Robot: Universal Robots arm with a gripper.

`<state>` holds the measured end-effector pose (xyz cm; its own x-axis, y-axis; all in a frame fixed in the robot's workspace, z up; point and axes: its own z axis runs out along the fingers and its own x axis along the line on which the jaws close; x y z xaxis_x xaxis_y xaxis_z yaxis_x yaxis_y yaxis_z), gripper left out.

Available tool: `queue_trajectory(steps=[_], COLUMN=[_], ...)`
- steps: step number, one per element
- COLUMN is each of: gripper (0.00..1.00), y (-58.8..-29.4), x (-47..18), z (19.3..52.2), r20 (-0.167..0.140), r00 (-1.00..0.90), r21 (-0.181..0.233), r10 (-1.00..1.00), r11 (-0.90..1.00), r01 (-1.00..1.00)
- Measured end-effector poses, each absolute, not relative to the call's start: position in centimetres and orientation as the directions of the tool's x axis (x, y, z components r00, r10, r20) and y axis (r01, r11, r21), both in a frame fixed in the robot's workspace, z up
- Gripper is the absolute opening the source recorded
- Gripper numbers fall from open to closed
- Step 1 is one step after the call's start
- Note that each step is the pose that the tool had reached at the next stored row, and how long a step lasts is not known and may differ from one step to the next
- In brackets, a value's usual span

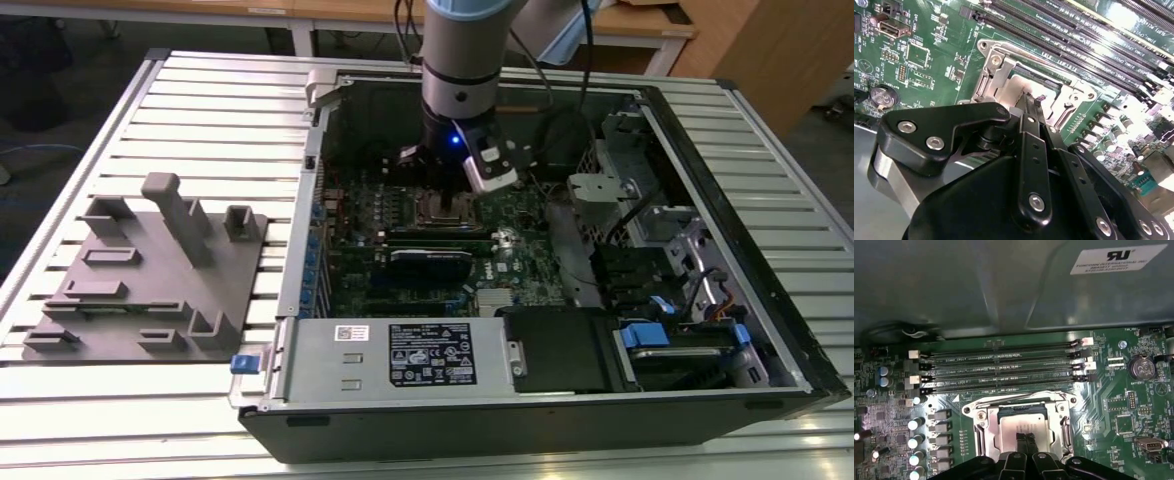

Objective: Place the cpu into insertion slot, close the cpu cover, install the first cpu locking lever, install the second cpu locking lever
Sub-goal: 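Install the second cpu locking lever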

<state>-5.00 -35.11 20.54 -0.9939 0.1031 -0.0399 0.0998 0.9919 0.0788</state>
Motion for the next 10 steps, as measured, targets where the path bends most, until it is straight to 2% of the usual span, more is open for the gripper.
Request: queue_trajectory(steps=[10], gripper=[0.1], y=[-35.08], x=[-4.99], z=[21.12], r20=[-0.04], r00=[-0.994], r21=[0.076], r10=[0.103], r11=[0.992], r01=[0.1])
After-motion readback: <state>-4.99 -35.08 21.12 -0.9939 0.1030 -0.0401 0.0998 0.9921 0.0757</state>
